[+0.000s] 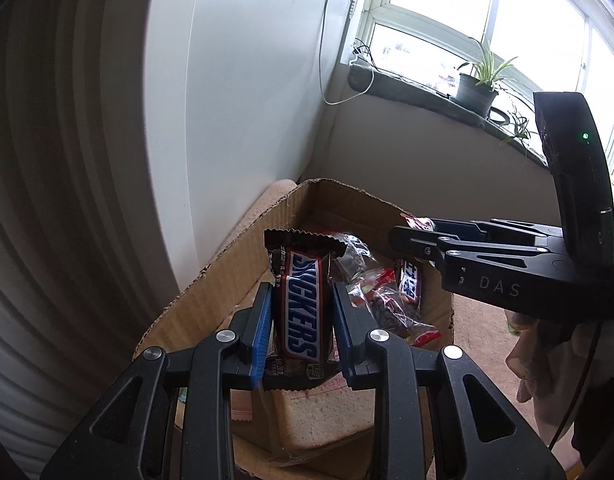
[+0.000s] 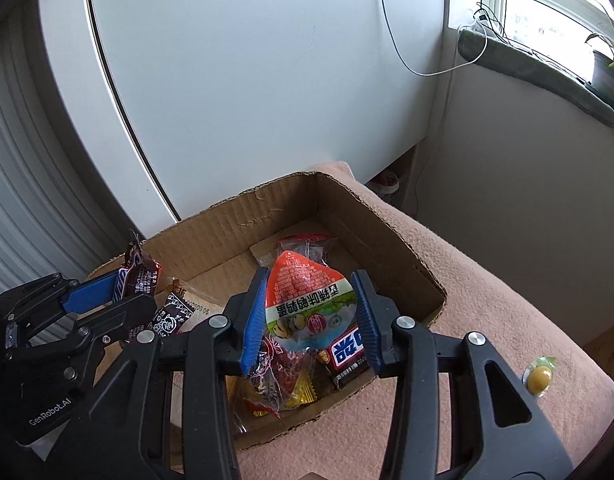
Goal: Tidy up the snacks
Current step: 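Open both tools to drop the Snickers and pink pouch into the box, then move both open tools back over the yellow ball candy and green candy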
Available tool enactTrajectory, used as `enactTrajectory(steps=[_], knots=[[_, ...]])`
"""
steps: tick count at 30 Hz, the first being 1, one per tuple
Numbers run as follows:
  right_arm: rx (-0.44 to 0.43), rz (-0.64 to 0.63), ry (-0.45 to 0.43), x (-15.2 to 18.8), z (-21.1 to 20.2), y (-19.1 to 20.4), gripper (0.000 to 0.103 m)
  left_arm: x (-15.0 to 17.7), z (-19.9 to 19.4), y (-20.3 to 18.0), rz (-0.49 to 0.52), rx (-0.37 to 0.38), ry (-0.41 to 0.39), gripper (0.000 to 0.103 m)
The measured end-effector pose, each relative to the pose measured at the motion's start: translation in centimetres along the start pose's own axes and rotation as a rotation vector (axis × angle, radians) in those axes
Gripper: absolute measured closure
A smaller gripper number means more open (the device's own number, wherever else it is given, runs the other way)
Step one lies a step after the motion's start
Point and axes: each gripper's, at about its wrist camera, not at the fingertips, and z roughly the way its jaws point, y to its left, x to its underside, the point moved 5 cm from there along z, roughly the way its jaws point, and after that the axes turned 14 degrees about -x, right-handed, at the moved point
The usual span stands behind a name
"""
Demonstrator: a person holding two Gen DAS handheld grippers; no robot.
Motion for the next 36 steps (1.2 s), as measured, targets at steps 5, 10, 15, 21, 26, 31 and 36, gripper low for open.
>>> enactTrajectory(steps=[5, 10, 15, 21, 26, 31, 36], knots=[[-0.001, 0.002, 0.005, 0.0, 0.2, -0.2, 0.059, 0.1, 0.0, 0.0, -0.001, -0.002, 0.005, 0.076], [0.027, -0.004, -0.035, -0.2, -0.8, -0.4, 0.025, 0.0, -0.1, -0.1, -0.003, -0.016, 0.003, 0.051], [0.040, -0.003, -0.051, -0.2, -2.1, -0.6, 0.024, -0.1, -0.6, -0.4, -0.001, -0.011, -0.007, 0.051], [0.057, 0.024, -0.093, 0.7, -5.4, -2.0, 0.024, -0.2, -2.0, -1.4, 0.005, 0.005, -0.031, 0.051], [0.088, 0.065, -0.130, 2.6, -9.0, -4.3, 0.024, -0.5, -2.9, -2.8, 0.023, 0.020, -0.051, 0.051], [0.140, 0.110, -0.165, 5.1, -12.9, -7.2, 0.024, -0.6, -3.8, -3.8, 0.027, 0.019, -0.069, 0.051], [0.193, 0.162, -0.183, 7.6, -16.3, -10.8, 0.024, -0.6, -4.8, -5.0, 0.038, 0.036, -0.082, 0.051]])
